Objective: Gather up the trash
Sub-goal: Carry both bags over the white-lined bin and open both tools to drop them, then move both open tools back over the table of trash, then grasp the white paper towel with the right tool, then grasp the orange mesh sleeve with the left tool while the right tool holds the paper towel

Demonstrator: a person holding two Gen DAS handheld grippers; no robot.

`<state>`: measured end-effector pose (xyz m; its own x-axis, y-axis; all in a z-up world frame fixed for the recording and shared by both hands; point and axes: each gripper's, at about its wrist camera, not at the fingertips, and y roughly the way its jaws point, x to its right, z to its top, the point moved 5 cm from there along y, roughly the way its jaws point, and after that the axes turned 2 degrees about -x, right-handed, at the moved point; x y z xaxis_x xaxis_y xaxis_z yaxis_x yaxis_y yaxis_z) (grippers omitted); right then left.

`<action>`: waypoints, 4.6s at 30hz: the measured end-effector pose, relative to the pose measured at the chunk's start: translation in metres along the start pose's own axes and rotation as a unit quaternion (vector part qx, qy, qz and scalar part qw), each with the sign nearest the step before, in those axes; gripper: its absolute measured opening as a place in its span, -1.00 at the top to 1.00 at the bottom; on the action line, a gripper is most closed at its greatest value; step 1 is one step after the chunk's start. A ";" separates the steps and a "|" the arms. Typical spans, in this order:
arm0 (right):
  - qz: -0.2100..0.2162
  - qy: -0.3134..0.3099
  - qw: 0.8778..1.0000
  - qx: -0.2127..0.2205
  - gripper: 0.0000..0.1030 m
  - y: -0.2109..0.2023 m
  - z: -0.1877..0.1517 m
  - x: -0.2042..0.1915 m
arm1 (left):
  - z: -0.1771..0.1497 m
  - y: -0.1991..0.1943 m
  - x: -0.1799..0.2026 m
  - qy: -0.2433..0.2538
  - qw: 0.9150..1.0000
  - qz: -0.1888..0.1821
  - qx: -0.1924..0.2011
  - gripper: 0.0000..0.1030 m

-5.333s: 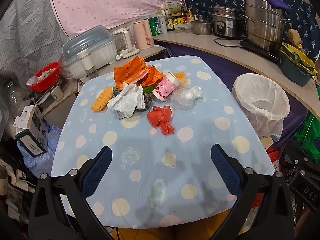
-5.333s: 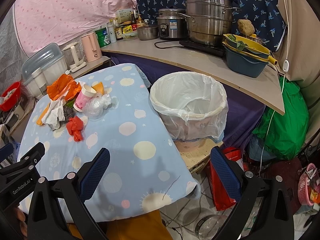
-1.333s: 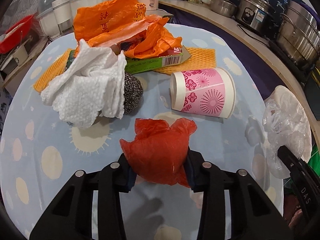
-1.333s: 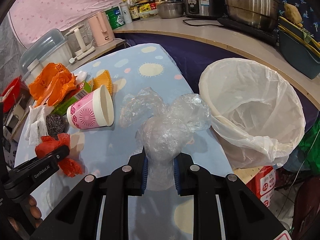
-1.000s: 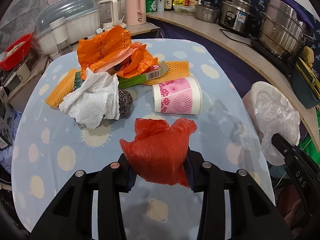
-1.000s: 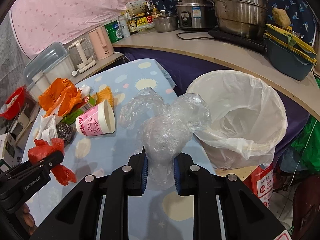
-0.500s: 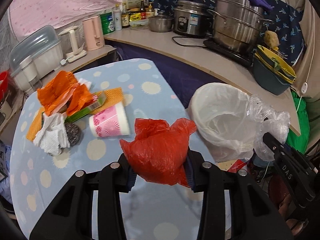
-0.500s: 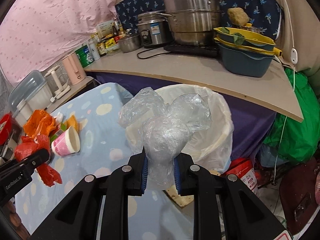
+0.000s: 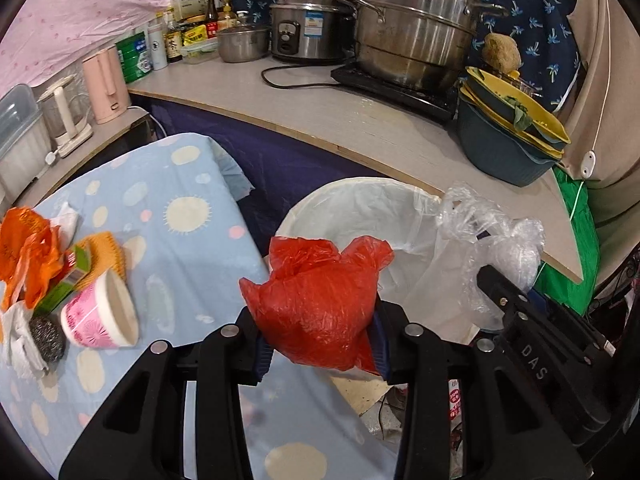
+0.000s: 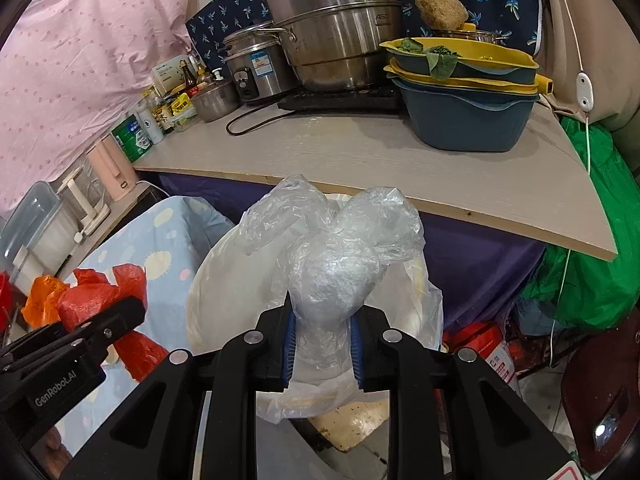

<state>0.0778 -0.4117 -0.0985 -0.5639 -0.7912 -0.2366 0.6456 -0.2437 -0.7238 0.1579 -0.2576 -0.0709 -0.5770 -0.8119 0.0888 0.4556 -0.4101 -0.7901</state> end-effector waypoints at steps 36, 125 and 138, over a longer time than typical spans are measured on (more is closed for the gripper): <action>0.033 -0.012 0.998 0.048 -0.09 -0.040 0.012 -0.037 | 0.006 -0.029 -0.052 -0.060 0.996 0.061 0.040 -0.57; 0.147 -0.194 0.966 -0.085 0.93 -0.025 -0.148 -0.315 | -0.146 -0.048 -0.467 -0.224 0.965 0.137 -0.025 1.00; 0.146 -0.179 0.970 -0.074 0.93 -0.037 -0.143 -0.298 | -0.128 -0.086 -0.459 -0.240 0.962 0.133 0.021 -0.28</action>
<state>0.1483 -0.0867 -0.0940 -0.1355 -0.9651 -0.2240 0.6543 0.0826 -0.7517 0.2969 0.2029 -0.1215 -0.0628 -0.9844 0.1646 0.5758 -0.1704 -0.7997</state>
